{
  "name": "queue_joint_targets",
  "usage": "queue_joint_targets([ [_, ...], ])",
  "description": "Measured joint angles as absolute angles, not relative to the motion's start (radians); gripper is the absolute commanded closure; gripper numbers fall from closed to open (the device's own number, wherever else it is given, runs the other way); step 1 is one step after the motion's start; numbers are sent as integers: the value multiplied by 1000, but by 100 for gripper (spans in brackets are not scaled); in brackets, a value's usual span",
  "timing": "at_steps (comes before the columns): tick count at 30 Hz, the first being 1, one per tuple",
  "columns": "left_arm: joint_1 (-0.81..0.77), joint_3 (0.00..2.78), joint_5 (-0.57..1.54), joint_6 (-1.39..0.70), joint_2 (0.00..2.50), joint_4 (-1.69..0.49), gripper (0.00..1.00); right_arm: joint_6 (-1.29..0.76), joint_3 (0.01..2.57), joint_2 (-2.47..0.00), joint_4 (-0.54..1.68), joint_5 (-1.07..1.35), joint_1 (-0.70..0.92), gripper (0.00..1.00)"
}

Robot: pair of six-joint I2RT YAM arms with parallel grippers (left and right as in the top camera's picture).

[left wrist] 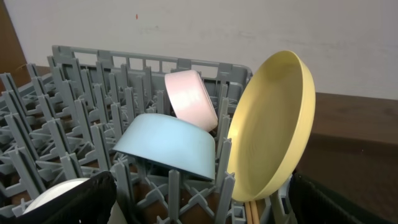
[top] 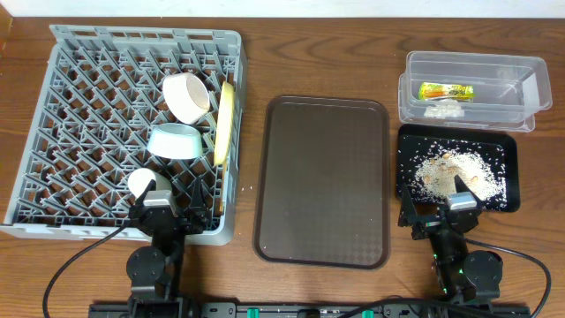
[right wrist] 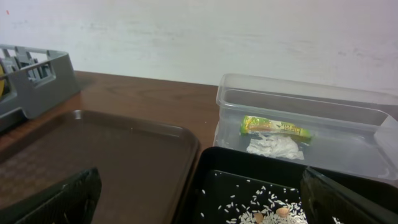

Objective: Sort waste into correct bins and load items into the dishwasher

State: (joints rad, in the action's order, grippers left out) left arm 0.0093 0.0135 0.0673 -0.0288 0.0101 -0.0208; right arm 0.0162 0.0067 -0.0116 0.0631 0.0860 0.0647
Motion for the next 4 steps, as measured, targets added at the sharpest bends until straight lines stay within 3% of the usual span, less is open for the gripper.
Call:
queue_joint_targets([
  [4,9,14,67,-29,10,-21,10,16,7,-12,63,86,65,1],
])
